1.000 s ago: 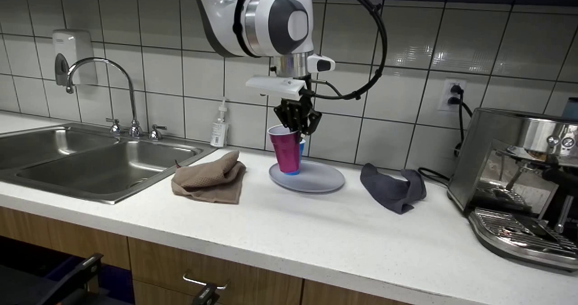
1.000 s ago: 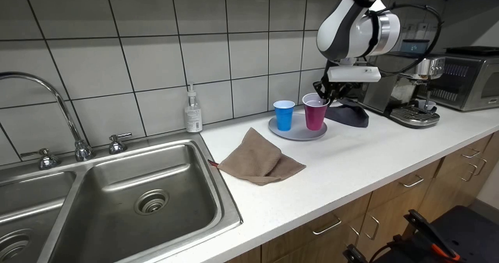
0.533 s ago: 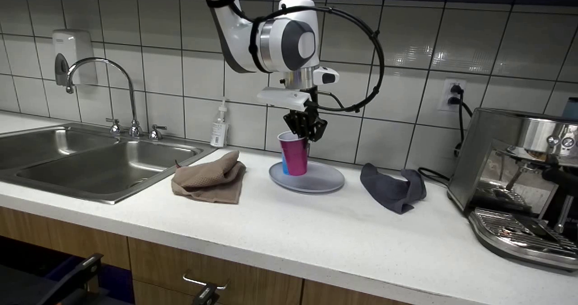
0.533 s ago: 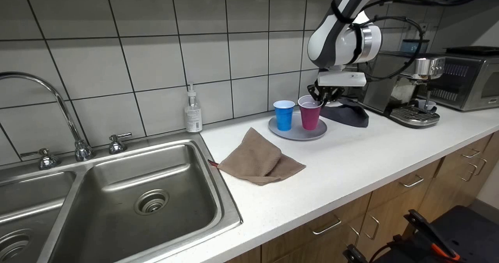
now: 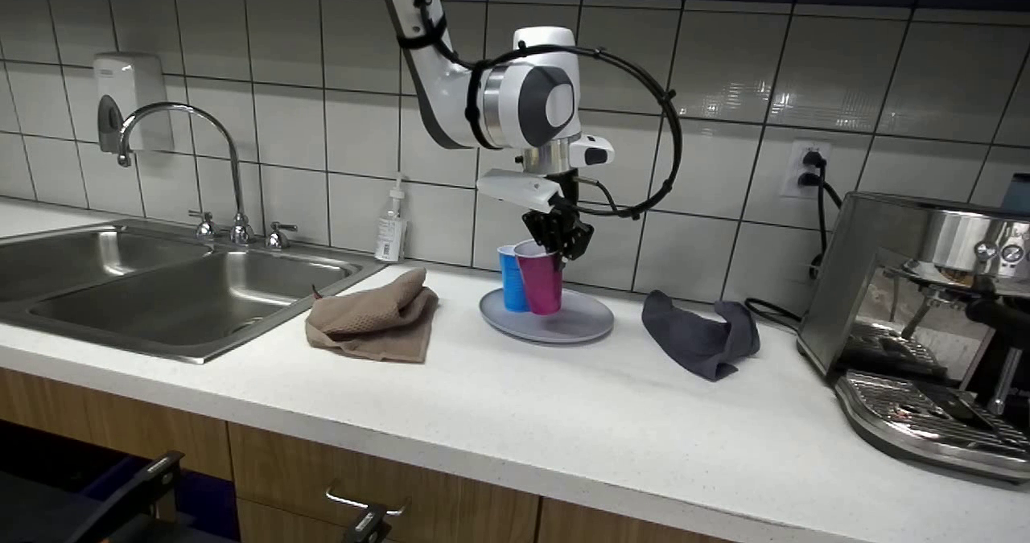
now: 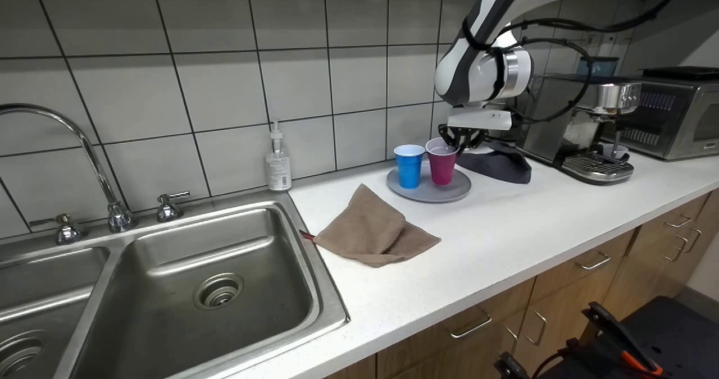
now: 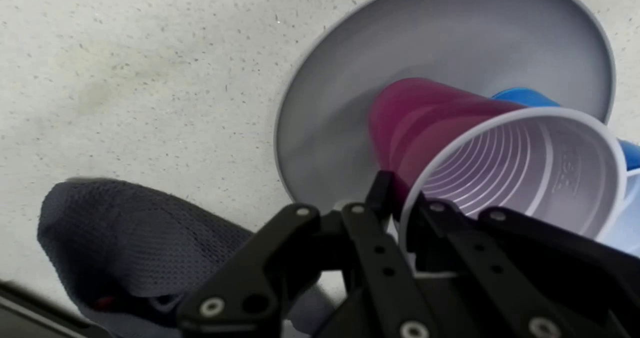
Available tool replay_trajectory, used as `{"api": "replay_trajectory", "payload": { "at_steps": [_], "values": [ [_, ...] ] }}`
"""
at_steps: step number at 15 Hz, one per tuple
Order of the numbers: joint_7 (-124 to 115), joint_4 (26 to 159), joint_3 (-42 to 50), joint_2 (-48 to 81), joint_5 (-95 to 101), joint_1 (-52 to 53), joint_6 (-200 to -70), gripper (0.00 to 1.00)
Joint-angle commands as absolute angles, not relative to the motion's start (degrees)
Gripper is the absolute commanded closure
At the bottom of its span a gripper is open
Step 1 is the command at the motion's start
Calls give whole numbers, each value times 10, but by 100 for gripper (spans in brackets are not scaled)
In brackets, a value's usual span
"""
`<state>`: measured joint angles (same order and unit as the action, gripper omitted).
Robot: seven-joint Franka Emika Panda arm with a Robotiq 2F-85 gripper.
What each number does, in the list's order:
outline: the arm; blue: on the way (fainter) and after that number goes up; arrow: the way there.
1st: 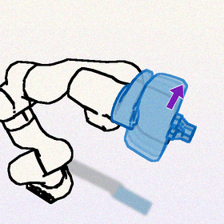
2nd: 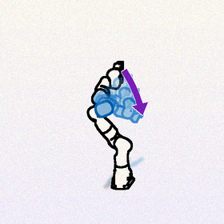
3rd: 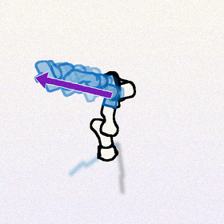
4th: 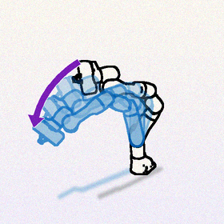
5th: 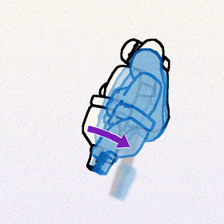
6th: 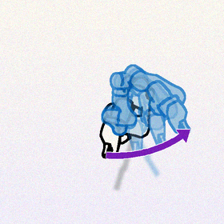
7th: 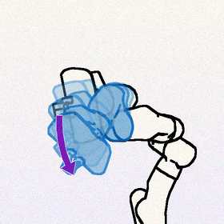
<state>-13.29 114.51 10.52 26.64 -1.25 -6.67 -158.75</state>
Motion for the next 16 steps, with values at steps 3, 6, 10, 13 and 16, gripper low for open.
{"api": "replay_trajectory", "payload": {
  "at_steps": [3, 6, 10, 13, 16],
  "values": [
    [-169, 1087, 118, 310, -31, -62, -1570, 98],
    [-182, 1075, 120, 323, -38, -61, -1569, 98],
    [-197, 1065, 123, 334, -43, -60, -1569, 98],
    [-203, 1060, 127, 340, -42, -57, -1567, 85],
    [-209, 1057, 131, 344, -41, -54, -1566, 54]
  ]
}}
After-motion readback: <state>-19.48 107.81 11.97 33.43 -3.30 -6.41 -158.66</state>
